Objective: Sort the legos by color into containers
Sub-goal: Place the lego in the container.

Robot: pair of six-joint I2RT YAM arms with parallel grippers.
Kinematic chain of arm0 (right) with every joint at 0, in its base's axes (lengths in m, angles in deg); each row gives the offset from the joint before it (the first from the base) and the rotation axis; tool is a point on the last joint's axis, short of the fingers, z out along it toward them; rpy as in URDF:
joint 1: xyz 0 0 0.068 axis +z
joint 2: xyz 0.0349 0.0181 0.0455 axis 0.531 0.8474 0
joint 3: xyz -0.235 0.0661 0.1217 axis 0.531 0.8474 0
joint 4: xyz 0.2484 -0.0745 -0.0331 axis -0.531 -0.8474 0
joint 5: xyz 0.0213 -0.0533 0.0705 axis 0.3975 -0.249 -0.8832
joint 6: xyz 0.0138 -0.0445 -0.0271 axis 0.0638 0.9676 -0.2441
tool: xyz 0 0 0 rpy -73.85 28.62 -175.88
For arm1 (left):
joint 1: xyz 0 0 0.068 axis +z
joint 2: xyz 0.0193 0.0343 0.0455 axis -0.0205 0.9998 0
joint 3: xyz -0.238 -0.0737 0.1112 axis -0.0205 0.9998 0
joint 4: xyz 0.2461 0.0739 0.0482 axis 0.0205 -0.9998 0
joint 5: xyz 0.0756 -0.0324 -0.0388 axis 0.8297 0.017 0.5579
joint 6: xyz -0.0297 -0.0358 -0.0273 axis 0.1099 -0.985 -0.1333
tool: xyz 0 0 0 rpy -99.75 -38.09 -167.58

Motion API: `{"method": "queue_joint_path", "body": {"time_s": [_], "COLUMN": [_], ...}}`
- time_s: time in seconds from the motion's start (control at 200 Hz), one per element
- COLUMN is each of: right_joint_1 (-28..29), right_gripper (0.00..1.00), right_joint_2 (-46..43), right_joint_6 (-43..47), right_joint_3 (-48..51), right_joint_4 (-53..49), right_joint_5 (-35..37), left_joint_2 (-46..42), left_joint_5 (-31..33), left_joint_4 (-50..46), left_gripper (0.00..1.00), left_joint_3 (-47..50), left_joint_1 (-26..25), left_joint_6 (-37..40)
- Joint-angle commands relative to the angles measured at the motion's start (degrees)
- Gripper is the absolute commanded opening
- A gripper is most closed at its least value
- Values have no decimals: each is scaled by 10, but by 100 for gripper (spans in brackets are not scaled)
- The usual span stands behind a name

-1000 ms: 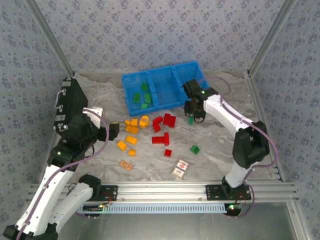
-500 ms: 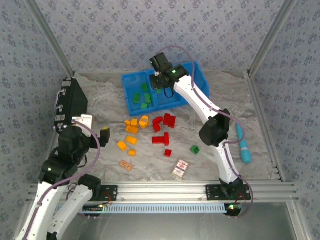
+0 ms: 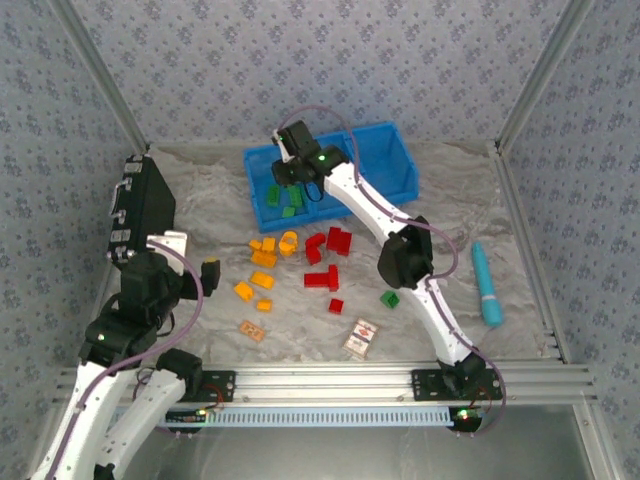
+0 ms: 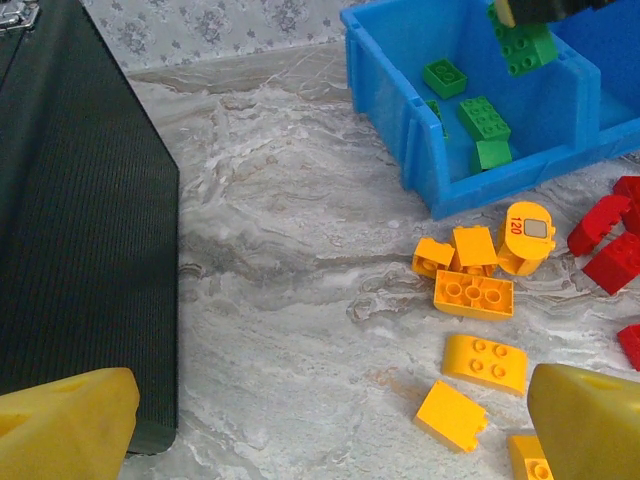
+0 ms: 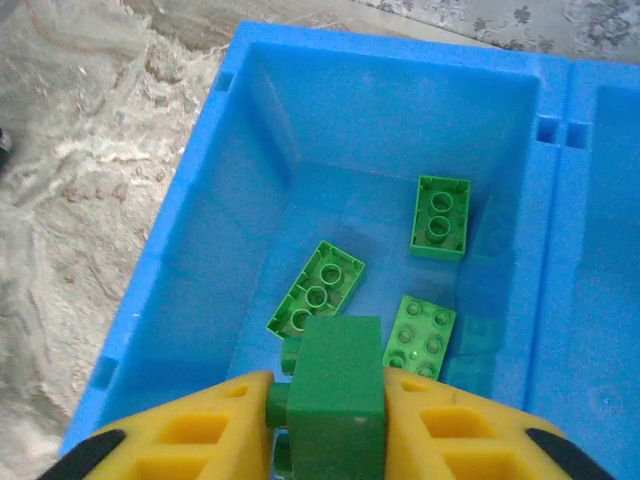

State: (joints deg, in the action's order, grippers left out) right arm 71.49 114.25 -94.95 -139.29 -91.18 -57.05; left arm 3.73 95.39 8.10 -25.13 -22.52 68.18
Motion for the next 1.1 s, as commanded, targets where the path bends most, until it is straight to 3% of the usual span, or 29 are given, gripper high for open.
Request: {"method": "queue_joint_path", "body": {"time_s": [0.0, 0.125, 0.31, 0.525, 0.805, 0.97, 1.095], "right_joint_1": [8, 7, 5, -9, -43, -48, -53], "right_gripper": [37, 48, 47, 48, 53, 68, 71], "right_joint_2": [16, 11, -57, -267, -516, -627, -684], "right_joint_6": [34, 40, 60, 58, -104, -237, -340], "right_joint_3": [-17, -11, 56, 345, 648, 809, 890], "right_joint_4": [18, 14, -10, -7, -72, -37, -44], "right_joint_5": [-8, -1, 22, 54, 47, -24, -33], "left_joint_2": [4, 12, 23, 54, 91, 128, 150], "left_joint_5": [3, 7, 15, -7, -48, -72, -93], "left_joint_4": [4, 2, 13, 35, 76, 96, 99], "left_gripper": [100, 100, 100, 100, 100, 100, 100], "left_joint_3": [-17, -19, -32, -33, -17, -33, -40], "left_joint_1": [3, 3, 3, 3, 3, 3, 3], "left_joint_6": [-8, -17, -23, -24, -37, -46, -45]}}
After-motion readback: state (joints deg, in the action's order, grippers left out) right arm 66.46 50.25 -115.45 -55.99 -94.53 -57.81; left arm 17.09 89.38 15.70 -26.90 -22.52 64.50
